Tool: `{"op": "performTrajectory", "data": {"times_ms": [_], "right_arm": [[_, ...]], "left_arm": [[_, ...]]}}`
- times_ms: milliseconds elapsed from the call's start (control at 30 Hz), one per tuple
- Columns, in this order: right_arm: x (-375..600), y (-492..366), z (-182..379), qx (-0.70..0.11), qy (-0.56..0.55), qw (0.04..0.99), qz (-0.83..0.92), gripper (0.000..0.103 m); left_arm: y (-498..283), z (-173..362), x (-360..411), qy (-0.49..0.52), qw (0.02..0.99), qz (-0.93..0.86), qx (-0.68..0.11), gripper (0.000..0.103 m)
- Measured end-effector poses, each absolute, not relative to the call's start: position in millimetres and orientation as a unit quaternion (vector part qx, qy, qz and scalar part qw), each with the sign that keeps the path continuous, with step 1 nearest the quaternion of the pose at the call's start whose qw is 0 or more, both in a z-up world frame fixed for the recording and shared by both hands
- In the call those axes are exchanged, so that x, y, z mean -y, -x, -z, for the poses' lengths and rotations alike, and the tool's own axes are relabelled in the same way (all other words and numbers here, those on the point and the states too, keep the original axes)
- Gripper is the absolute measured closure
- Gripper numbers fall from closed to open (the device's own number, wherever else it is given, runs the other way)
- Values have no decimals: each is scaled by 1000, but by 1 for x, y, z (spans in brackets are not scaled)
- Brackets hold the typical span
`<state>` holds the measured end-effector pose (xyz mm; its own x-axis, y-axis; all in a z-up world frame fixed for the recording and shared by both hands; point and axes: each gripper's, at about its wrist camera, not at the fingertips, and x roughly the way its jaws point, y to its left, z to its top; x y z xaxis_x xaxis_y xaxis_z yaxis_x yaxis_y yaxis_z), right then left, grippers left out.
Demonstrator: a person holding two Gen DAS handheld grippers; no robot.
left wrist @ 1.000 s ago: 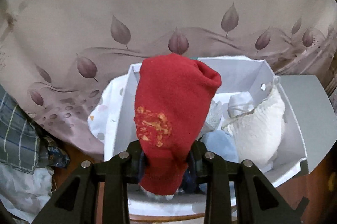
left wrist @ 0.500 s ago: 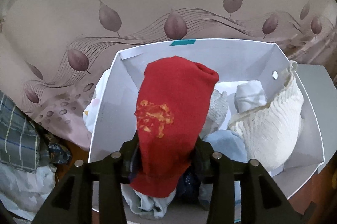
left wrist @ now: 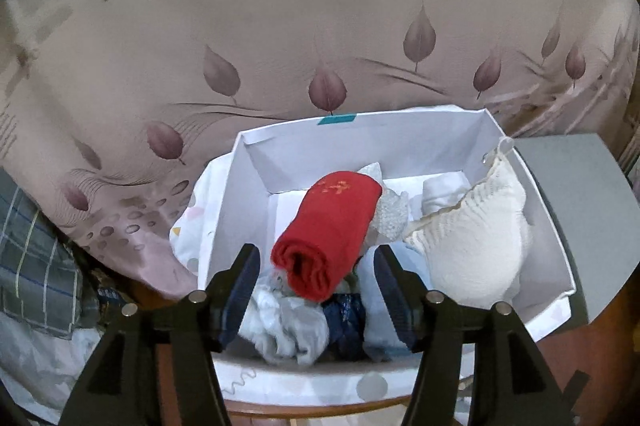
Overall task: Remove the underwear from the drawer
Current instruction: 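Bring the open left tool back over the drawer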
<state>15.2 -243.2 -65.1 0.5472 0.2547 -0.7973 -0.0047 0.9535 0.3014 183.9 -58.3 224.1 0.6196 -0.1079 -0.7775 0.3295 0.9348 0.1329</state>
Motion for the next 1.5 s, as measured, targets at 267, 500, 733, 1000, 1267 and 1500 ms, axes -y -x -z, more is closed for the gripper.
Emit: {"op": "performTrajectory", "data": {"times_ms": [267,500,733,1000,1267,1500], "right_arm": [[241,-15,64,-469,-122,871,-78,73],[240,-14,66,-470,-119,871,-81,73],[239,-13,66,-469,-117,872,-81,73],[225,-9,62,-458,-74,882,-87,73],[217,-8,55,-467,-66,878,-83,75],[209,-8,32,-457,-59,884,-75,77]], "left_arm": [[-120,-225,33,-138,907,100,-384,42],[-56,-182,12,-174,910,72,-369,42],[-21,-102,-15,-148,900,44,-408,42],[-24,-47,-40,-120,901,-17,-417,42],[-31,-28,-47,-102,903,-4,-418,42],[-40,-20,-53,-62,897,7,-438,42]]}}
